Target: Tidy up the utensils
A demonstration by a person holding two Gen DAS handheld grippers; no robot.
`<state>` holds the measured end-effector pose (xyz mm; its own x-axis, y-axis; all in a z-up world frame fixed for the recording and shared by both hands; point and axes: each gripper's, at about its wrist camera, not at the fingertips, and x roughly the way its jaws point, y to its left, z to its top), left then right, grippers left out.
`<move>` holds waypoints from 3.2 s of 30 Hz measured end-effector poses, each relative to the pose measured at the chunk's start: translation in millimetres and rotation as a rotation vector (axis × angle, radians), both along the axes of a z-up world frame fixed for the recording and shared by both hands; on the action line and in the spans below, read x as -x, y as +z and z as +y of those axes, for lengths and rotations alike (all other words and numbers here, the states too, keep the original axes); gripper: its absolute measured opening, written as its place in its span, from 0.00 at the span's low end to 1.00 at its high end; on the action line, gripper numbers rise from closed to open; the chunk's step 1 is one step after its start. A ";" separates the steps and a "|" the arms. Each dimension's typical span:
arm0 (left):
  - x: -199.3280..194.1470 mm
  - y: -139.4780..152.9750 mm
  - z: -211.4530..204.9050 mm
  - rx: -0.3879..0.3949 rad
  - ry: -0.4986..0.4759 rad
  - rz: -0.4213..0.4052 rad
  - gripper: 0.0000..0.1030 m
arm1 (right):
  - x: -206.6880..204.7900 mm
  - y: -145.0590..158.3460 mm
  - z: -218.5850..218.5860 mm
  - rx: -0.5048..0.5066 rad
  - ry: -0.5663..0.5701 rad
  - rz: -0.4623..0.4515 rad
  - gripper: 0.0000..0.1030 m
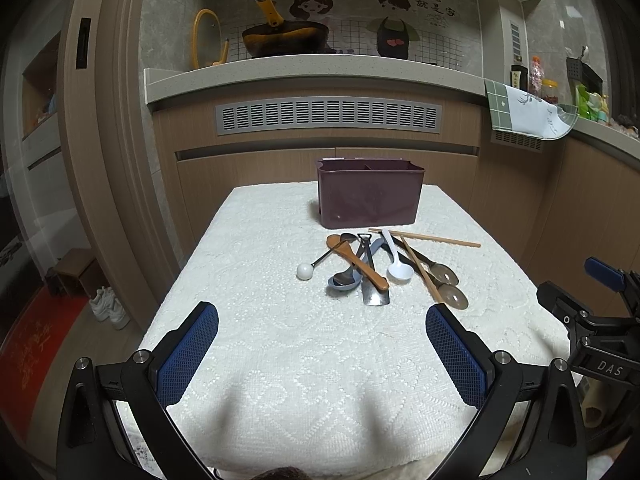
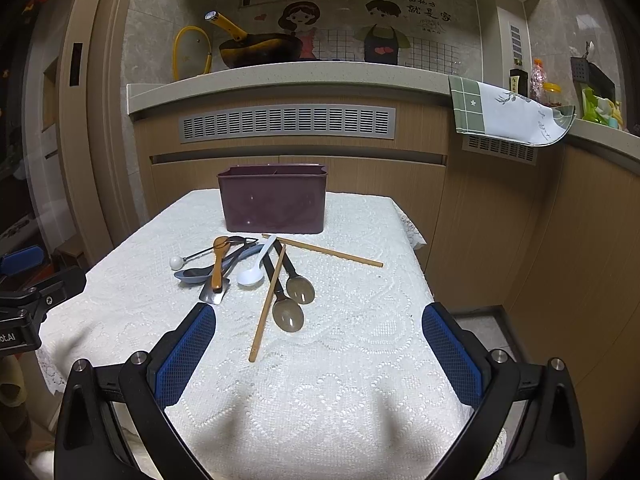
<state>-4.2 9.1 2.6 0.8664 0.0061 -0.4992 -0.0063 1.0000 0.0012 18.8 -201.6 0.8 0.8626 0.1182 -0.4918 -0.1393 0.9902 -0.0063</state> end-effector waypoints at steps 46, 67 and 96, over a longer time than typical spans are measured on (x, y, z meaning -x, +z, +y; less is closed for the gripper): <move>-6.4 -7.9 -2.8 -0.012 0.012 0.027 1.00 | -3.7 -6.9 -0.4 -0.004 0.004 0.012 1.00; -126.2 -22.7 17.4 0.120 -0.044 0.206 1.00 | -119.8 -7.7 15.1 0.054 0.166 0.165 1.00; -214.7 -64.1 48.9 0.115 0.027 0.302 1.00 | -242.7 -79.8 -10.2 0.071 0.205 0.612 0.19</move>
<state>210.5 58.1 -61.5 0.6790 -0.0444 -0.7328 -0.0491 0.9932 -0.1057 261.5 -211.8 -79.0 0.3870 0.1995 -0.9003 -0.3245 0.9433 0.0695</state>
